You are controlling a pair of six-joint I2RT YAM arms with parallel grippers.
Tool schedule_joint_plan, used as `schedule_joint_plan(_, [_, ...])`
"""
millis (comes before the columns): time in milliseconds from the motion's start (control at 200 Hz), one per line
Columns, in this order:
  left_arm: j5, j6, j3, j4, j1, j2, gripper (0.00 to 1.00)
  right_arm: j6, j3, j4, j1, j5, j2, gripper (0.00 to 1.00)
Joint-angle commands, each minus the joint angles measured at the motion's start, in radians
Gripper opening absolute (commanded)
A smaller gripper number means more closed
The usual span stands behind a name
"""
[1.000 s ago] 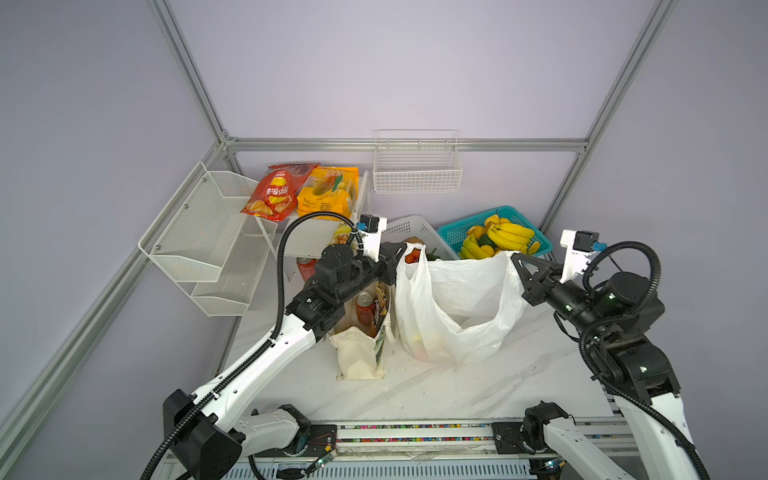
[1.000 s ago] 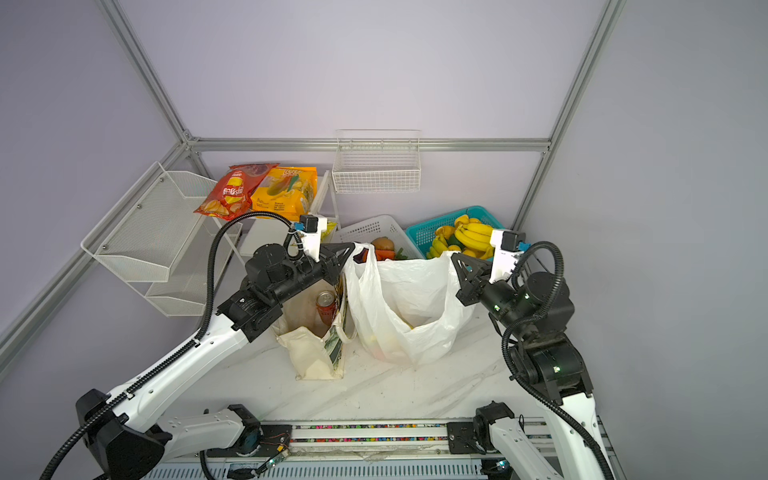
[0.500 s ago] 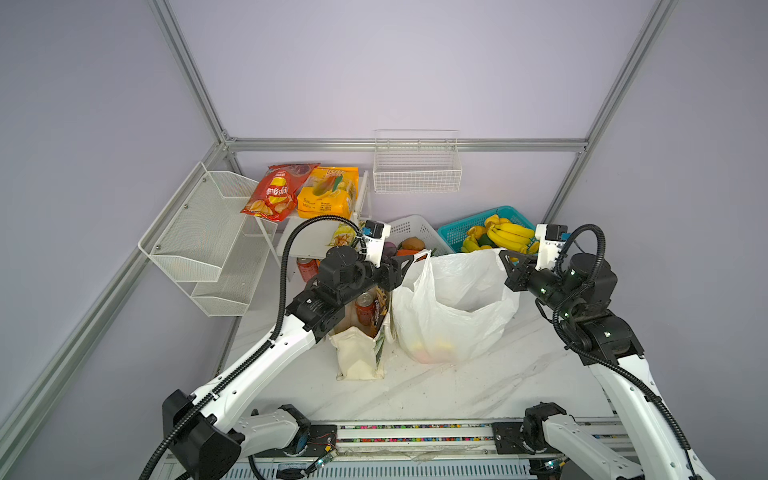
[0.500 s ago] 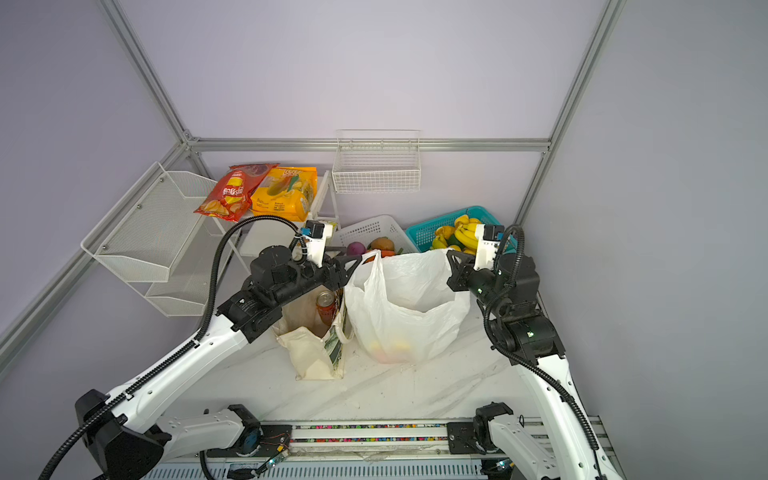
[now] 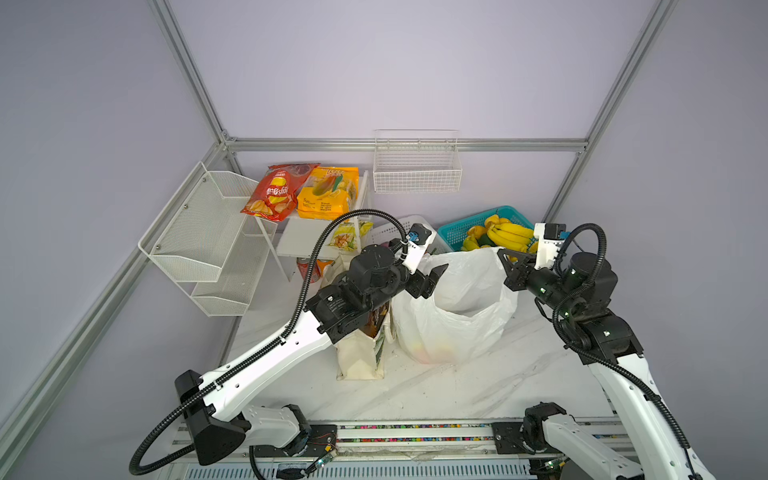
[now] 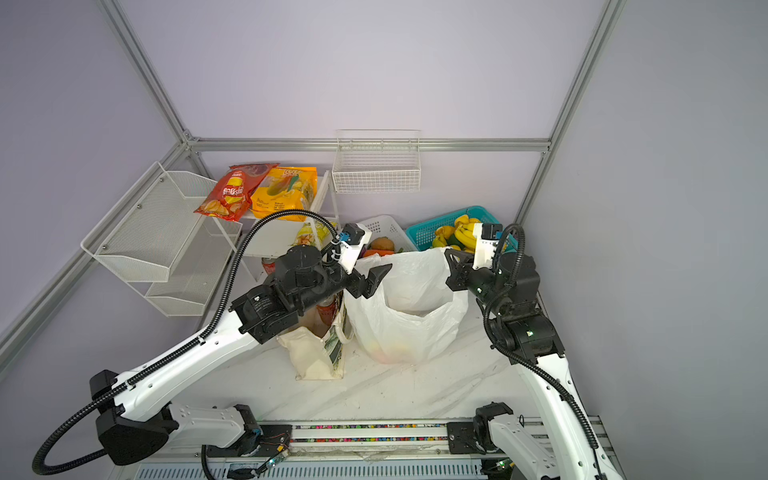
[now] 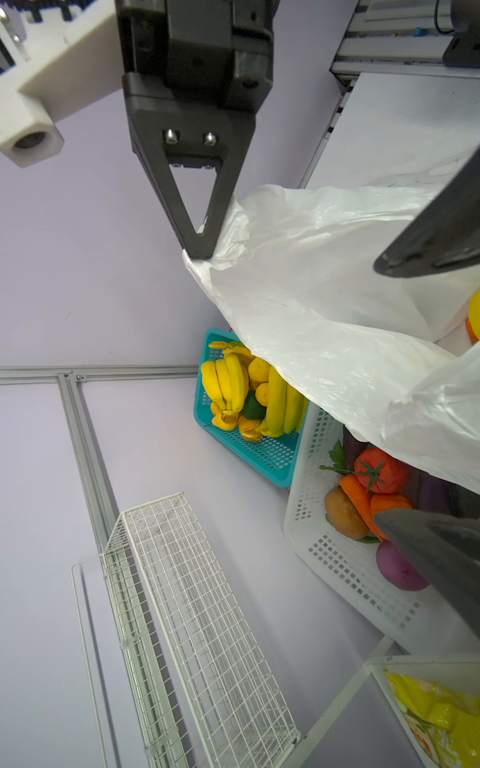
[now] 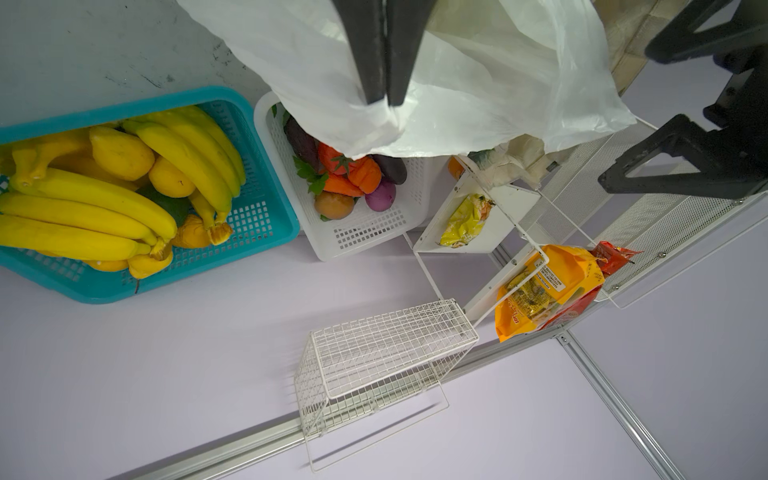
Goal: Place the mixed food into the grocery bags and tie them
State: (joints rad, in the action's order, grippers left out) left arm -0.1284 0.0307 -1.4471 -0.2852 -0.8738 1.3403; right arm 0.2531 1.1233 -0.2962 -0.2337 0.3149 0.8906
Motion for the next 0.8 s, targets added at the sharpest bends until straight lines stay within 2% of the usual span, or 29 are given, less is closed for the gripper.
schedule_joint_plan(0, [-0.065,0.098,-0.134,-0.08,-0.001,0.04,0.85,-0.017,0.001,0.037,0.004,0.016,-0.001,0.0])
schedule_joint_plan(100, [-0.076,0.111,-0.206,-0.172,0.001,0.106,0.81,-0.016,0.005,0.037,0.004,0.016,-0.001,0.0])
schedule_joint_plan(215, [-0.035,0.075,-0.251,-0.25,0.0,0.132,0.7,-0.009,0.014,0.037,0.004,0.009,0.0,0.0])
schedule_joint_plan(465, [-0.006,0.04,-0.187,-0.21,0.005,0.082,0.24,0.019,0.049,0.033,0.004,-0.006,0.004,0.0])
schedule_joint_plan(520, [0.06,0.014,-0.157,-0.15,0.013,0.026,0.14,0.031,0.062,0.018,0.004,-0.02,-0.002,0.0])
schedule_joint_plan(595, [0.222,-0.075,-0.103,-0.034,0.048,-0.025,0.05,0.026,0.099,-0.025,0.004,-0.067,-0.022,0.0])
schedule_joint_plan(685, [0.391,-0.211,-0.037,0.109,0.11,-0.067,0.01,0.009,0.145,-0.078,0.004,-0.132,-0.049,0.0])
schedule_joint_plan(795, [0.458,-0.295,0.01,0.193,0.147,-0.078,0.0,0.003,0.176,-0.106,0.005,-0.18,-0.063,0.0])
